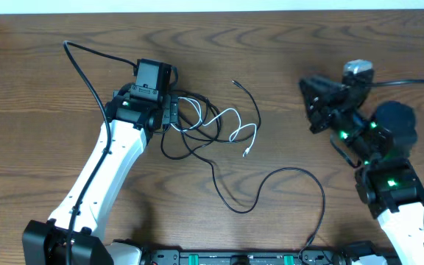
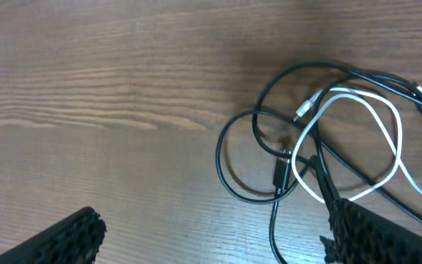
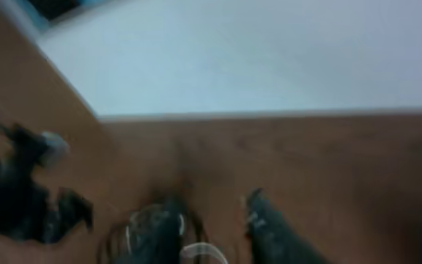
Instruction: Untangle cables
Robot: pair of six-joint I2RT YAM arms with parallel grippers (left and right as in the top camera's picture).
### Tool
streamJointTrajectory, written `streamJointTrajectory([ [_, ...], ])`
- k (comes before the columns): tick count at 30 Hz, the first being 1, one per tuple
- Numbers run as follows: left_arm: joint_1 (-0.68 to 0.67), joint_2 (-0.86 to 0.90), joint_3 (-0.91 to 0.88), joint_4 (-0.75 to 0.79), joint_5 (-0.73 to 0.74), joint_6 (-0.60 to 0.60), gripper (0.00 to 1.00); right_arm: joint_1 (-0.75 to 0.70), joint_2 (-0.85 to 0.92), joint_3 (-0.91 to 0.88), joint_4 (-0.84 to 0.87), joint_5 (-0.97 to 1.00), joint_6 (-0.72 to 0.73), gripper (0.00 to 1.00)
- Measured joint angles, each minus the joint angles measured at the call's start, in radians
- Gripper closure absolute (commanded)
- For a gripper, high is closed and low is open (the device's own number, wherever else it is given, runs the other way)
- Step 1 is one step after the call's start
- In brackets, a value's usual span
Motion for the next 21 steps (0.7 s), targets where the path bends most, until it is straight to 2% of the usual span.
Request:
streamJointTrajectory([
  [2, 0.000, 0.000, 0.000, 0.004, 0.000, 0.000, 0.02, 0.003, 0.030, 0.000, -0.039, -0.017, 0.000, 0.07],
  [3, 0.000, 0.000, 0.000, 0.005, 0.000, 0.000, 0.01, 0.005, 0.048, 0.000, -0.051, -0.029, 0.002, 0.01],
  [11, 0.000, 0.000, 0.000, 0.005, 0.000, 0.000, 0.02, 0.079, 0.248, 0.000, -0.062, -0.106, 0.055, 0.01],
  [17, 0.000, 0.000, 0.000, 0.005, 0.000, 0.000, 0.02, 0.156, 0.406, 0.000, -0.055, -0.122, 0.190, 0.01],
  [21, 0.000, 0.000, 0.000, 0.005, 0.000, 0.000, 0.02, 0.201, 0.483, 0.000, -0.053, -0.128, 0.331, 0.01],
])
